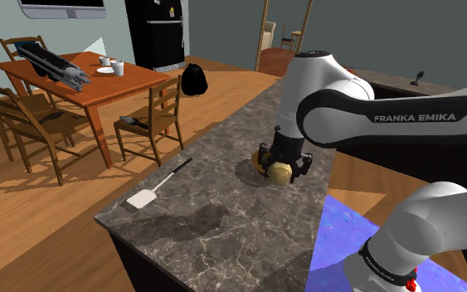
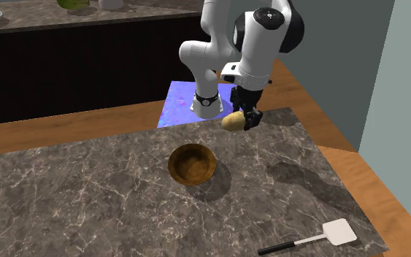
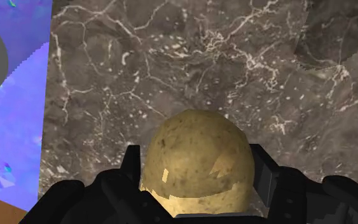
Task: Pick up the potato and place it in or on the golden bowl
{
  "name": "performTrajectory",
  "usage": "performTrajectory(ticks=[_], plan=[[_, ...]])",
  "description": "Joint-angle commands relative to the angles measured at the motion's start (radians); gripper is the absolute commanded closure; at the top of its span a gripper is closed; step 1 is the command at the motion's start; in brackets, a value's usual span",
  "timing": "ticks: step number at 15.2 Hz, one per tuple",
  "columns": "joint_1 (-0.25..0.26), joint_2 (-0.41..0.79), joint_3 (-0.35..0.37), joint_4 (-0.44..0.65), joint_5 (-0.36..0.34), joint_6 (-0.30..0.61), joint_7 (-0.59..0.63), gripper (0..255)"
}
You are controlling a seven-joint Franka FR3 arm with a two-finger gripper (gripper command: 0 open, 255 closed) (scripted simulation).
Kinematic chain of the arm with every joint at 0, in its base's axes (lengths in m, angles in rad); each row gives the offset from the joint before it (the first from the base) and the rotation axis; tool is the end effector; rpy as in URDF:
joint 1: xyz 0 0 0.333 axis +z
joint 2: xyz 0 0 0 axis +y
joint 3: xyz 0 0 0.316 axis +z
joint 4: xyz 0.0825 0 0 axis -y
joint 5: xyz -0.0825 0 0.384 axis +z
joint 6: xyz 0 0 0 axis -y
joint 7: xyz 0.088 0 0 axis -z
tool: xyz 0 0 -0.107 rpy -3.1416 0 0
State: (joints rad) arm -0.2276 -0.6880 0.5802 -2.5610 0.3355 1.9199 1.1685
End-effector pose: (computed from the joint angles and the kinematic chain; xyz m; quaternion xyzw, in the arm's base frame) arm 0.3343 0.1518 0.4482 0.8644 -0.5022 0.0074 0.0213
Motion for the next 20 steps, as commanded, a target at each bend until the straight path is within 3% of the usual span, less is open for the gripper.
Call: performTrajectory(ticks=[1, 12, 20], plan=[[-0.039, 0.042, -0.024, 0.012, -0.032, 0.025, -0.041, 255], [-0.239, 0.340, -0.132, 0.199, -0.220, 0.116, -0.212, 255], [-0.242, 0.388, -0.113, 0.128, -0.229, 0.233, -0.197, 255]])
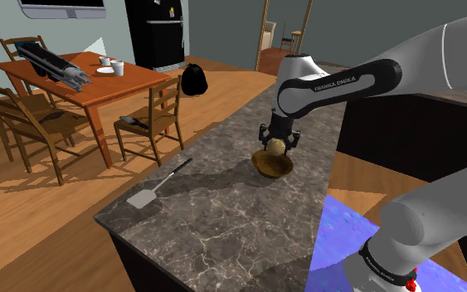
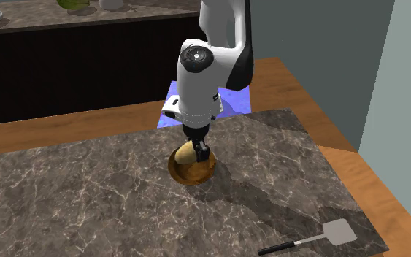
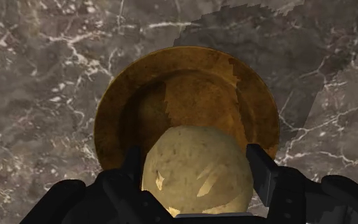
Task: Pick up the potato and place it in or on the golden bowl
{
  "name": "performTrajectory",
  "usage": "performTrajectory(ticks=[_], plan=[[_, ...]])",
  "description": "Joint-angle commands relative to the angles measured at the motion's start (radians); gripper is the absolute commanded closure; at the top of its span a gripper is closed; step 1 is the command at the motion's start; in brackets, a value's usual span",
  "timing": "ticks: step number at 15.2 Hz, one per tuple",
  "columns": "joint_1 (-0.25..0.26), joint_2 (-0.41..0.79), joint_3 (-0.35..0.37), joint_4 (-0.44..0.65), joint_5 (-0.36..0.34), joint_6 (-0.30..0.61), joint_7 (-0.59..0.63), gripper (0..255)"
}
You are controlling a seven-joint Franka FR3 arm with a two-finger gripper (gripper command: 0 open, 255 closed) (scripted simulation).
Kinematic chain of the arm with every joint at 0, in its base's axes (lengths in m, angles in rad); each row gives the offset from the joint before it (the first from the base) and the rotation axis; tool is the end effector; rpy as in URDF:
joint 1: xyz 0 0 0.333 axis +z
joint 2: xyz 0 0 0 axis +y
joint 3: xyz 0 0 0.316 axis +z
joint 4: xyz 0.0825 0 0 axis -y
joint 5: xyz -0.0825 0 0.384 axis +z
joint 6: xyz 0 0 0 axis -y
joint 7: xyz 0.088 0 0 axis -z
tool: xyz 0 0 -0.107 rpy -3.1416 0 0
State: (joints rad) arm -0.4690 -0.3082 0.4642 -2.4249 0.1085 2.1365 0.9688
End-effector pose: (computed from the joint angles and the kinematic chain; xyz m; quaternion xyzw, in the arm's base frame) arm 0.4469 0.0046 0.4101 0.8646 -0.5019 0.0071 0.0216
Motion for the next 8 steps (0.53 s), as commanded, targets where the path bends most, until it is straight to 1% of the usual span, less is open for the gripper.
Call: performTrajectory(ticks=[1, 5, 8], plan=[[-0.001, 0.015, 0.005, -0.016, -0.004, 0.031, 0.005, 255], [-0.005, 0.047, 0.016, -0.045, -0.014, 0.090, 0.016, 255], [-0.005, 0.050, 0.016, -0.047, -0.015, 0.095, 0.017, 255]])
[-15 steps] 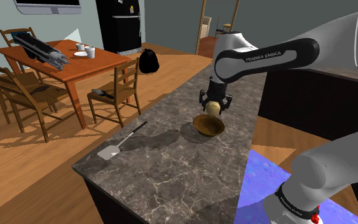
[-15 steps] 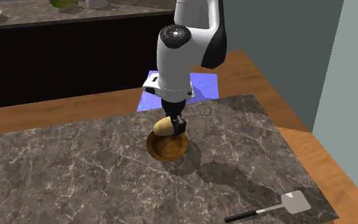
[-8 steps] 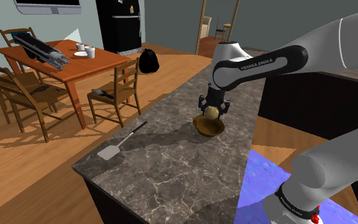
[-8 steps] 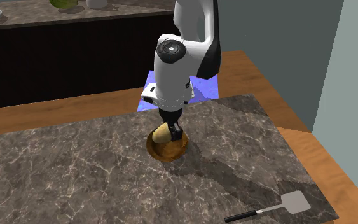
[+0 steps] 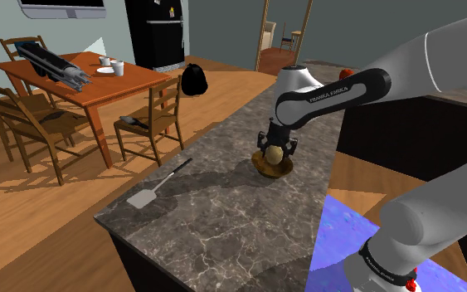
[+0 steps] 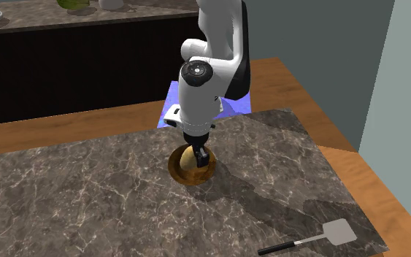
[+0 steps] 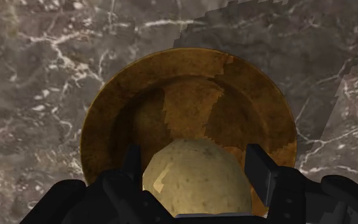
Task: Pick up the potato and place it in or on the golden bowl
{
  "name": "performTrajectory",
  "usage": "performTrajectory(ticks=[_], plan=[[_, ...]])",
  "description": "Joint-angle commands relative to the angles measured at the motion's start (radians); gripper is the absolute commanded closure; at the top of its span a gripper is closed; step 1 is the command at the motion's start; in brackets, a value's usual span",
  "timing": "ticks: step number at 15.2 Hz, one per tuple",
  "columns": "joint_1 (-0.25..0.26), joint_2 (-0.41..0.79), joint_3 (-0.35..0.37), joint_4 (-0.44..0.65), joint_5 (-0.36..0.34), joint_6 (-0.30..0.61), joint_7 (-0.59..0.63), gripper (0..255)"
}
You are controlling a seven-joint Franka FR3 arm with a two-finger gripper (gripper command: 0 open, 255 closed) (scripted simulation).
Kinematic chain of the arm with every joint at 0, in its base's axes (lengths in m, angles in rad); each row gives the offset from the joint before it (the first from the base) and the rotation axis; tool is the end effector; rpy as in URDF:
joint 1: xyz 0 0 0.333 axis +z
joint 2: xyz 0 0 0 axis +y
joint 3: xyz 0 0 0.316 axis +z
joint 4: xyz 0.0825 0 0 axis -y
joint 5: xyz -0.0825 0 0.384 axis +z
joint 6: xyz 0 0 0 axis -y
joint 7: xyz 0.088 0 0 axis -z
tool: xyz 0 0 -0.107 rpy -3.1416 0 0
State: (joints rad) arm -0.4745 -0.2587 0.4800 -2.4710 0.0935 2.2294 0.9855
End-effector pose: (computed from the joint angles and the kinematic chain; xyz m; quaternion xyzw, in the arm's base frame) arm 0.4473 0.0045 0.3773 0.8646 -0.5019 0.0071 0.0215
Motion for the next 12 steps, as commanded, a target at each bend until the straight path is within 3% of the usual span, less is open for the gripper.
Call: performTrajectory(ticks=[1, 5, 6, 11, 12], plan=[[0.000, 0.001, 0.001, -0.001, 0.000, 0.002, 0.001, 255], [0.000, 0.001, 0.001, -0.001, 0.000, 0.002, 0.001, 255], [0.000, 0.001, 0.001, -0.001, 0.000, 0.002, 0.001, 0], [0.000, 0.001, 0.001, -0.001, 0.000, 0.002, 0.001, 0], [0.003, -0.020, -0.005, 0.017, 0.007, -0.035, -0.006, 0]])
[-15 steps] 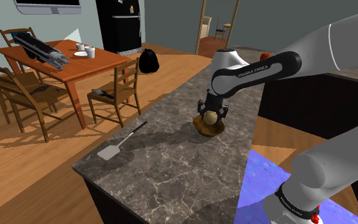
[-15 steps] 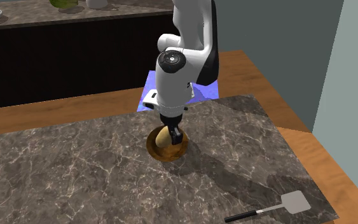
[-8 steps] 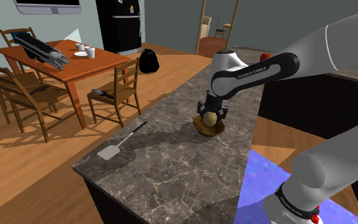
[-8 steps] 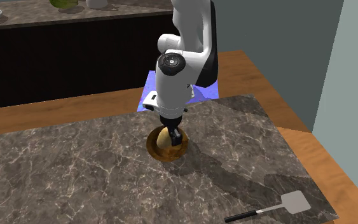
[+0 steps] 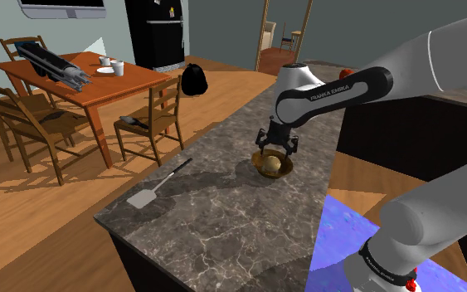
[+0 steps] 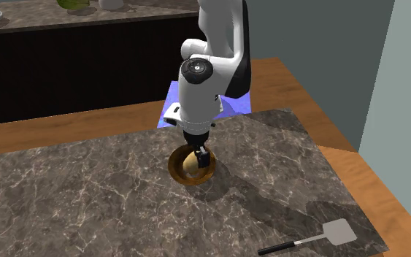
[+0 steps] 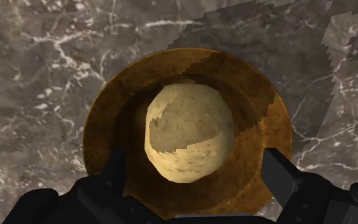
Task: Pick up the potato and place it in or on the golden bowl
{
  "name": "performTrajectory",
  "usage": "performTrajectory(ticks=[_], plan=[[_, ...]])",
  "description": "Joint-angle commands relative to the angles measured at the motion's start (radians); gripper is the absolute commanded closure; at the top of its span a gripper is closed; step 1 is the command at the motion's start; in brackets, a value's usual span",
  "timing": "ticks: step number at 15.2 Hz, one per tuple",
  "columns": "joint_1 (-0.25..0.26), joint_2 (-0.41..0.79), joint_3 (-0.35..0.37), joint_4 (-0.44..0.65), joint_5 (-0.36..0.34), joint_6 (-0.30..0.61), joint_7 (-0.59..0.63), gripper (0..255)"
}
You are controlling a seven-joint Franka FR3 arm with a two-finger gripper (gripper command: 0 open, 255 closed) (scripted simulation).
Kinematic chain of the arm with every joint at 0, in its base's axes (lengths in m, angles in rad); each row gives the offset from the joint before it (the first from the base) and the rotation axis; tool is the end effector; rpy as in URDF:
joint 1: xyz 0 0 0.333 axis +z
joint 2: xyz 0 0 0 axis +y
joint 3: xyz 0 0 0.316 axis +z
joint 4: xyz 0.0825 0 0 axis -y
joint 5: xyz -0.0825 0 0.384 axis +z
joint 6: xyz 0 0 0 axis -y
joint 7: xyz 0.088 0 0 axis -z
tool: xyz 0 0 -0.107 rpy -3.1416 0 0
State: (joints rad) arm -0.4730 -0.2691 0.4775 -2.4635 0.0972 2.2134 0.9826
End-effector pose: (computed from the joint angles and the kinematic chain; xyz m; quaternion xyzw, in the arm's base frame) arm 0.4473 0.0048 0.3834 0.8646 -0.5020 0.0077 0.0213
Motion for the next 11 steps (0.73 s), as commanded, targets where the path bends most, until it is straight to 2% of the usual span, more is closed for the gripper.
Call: performTrajectory(ticks=[1, 3, 11], plan=[[0.003, -0.028, -0.008, 0.029, 0.009, -0.056, -0.008, 0], [0.006, -0.057, -0.017, 0.068, 0.016, -0.122, -0.015, 0], [0.006, -0.057, -0.017, 0.068, 0.016, -0.122, -0.015, 0]])
